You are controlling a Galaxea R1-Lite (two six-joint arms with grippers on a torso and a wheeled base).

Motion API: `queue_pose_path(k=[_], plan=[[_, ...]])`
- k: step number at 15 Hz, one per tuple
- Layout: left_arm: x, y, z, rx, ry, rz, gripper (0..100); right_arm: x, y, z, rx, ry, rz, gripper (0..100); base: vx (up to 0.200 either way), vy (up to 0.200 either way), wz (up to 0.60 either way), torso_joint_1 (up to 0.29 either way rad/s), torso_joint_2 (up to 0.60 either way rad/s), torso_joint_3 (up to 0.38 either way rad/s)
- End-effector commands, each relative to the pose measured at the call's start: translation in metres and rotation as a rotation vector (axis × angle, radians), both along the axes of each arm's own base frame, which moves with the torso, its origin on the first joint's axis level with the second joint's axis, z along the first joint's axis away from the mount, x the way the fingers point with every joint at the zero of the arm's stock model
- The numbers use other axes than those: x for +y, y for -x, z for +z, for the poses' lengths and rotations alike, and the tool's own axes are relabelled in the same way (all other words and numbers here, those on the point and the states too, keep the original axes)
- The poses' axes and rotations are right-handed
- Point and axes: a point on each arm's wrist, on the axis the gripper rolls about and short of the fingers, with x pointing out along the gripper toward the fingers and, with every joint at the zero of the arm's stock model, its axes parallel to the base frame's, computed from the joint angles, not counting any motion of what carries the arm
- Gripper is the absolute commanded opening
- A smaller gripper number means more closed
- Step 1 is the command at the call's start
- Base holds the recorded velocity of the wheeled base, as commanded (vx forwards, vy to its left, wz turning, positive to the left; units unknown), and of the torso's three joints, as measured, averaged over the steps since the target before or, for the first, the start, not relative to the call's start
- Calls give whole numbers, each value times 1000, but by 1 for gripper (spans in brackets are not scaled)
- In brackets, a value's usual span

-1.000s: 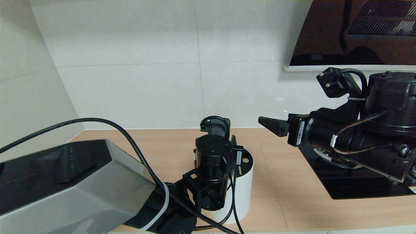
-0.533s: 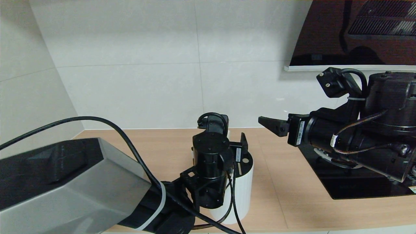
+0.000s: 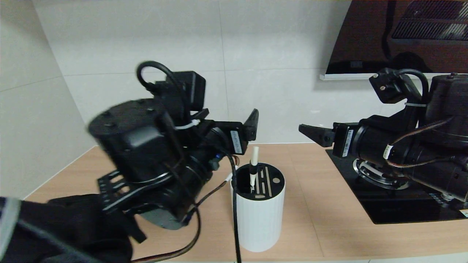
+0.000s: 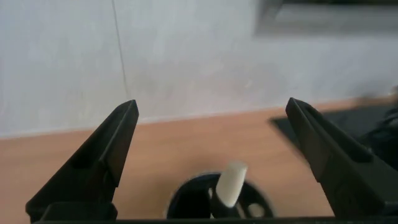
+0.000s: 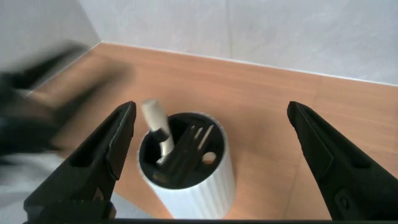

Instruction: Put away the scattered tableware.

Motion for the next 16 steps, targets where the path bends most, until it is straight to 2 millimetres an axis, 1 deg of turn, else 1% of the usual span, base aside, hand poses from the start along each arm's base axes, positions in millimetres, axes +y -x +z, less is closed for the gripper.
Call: queue_pose_path(k=[1, 2, 3, 4, 5, 6, 7, 8, 9, 10, 11, 12, 13, 14, 16], plan=[[82, 62, 52, -93, 46, -43, 100, -15, 16, 12, -34, -15, -58, 100, 0, 0, 0, 0, 0, 0], [93, 65, 54, -95, 36, -36, 100, -19, 20, 15, -46, -21, -72, 100, 0, 0, 0, 0, 0, 0], [129, 83, 54, -84, 1, -28, 100, -40, 40, 26, -95, -58, -125, 100, 0, 0, 0, 0, 0, 0], [146, 100, 46, -54, -24, -9, 100, -58, 57, 27, -121, -64, -152, 100, 0, 0, 0, 0, 0, 0], [155, 109, 42, -38, -36, 8, 100, -68, 68, 25, -139, -58, -164, 100, 0, 0, 0, 0, 0, 0], [172, 129, 35, -24, -49, 31, 100, -87, 90, 17, -174, -27, -184, 100, 0, 0, 0, 0, 0, 0], [195, 157, 23, 0, -64, 88, 100, -112, 124, 2, -241, 38, -214, 100, 0, 0, 0, 0, 0, 0], [209, 177, 14, 15, -72, 137, 100, -128, 146, -10, -271, 71, -244, 100, 0, 0, 0, 0, 0, 0], [219, 196, 6, 17, -74, 174, 100, -140, 161, -21, -276, 80, -301, 100, 0, 0, 0, 0, 0, 0], [224, 207, 2, 15, -73, 197, 100, -145, 169, -25, -283, 80, -329, 100, 0, 0, 0, 0, 0, 0], [233, 231, -9, 10, -70, 265, 100, -157, 192, -31, -311, 72, -416, 100, 0, 0, 0, 0, 0, 0], [235, 240, -14, -1, -66, 279, 100, -161, 202, -33, -321, 72, -450, 100, 0, 0, 0, 0, 0, 0], [239, 258, -25, -18, -62, 300, 100, -166, 223, -40, -327, 85, -526, 100, 0, 0, 0, 0, 0, 0], [240, 270, -32, -28, -76, 332, 100, -167, 239, -44, -346, 89, -579, 100, 0, 0, 0, 0, 0, 0], [240, 280, -40, -53, -103, 387, 100, -167, 260, -54, -376, 89, -569, 100, 0, 0, 0, 0, 0, 0]])
